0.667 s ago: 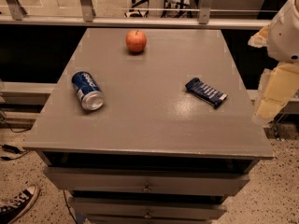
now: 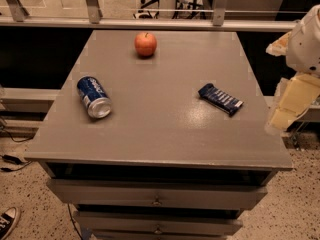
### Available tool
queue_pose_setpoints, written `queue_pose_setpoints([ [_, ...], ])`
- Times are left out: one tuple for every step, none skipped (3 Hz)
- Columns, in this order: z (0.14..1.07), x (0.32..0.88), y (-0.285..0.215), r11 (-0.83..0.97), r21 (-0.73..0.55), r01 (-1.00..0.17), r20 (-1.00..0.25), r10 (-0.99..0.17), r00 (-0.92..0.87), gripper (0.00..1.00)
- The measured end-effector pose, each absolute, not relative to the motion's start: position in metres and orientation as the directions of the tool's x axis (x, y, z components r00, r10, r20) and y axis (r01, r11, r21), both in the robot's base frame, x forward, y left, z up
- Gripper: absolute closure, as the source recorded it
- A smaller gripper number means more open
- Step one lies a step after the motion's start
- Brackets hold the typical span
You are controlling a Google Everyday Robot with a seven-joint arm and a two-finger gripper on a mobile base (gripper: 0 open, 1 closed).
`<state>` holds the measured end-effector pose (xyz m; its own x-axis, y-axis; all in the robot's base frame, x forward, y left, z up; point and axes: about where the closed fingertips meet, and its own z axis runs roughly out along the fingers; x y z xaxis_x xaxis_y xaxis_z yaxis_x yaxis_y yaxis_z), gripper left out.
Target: Pick rxbar blueberry
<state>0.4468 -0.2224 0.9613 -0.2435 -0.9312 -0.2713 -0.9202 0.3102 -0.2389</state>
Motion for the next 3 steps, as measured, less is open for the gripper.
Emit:
queue_pose_setpoints([
  [0.923, 0.469, -0.236, 0.403, -0.186, -0.896, -0.370, -0.873, -0.316, 0.00],
  [0.888, 0.502, -0.235, 0.468, -0.127, -0.875, -0.491, -0.796, -0.354, 0.00],
  [0.874, 0.521, -0.228, 0.483, -0.101, -0.870, -0.550, -0.756, -0.356, 0.00],
])
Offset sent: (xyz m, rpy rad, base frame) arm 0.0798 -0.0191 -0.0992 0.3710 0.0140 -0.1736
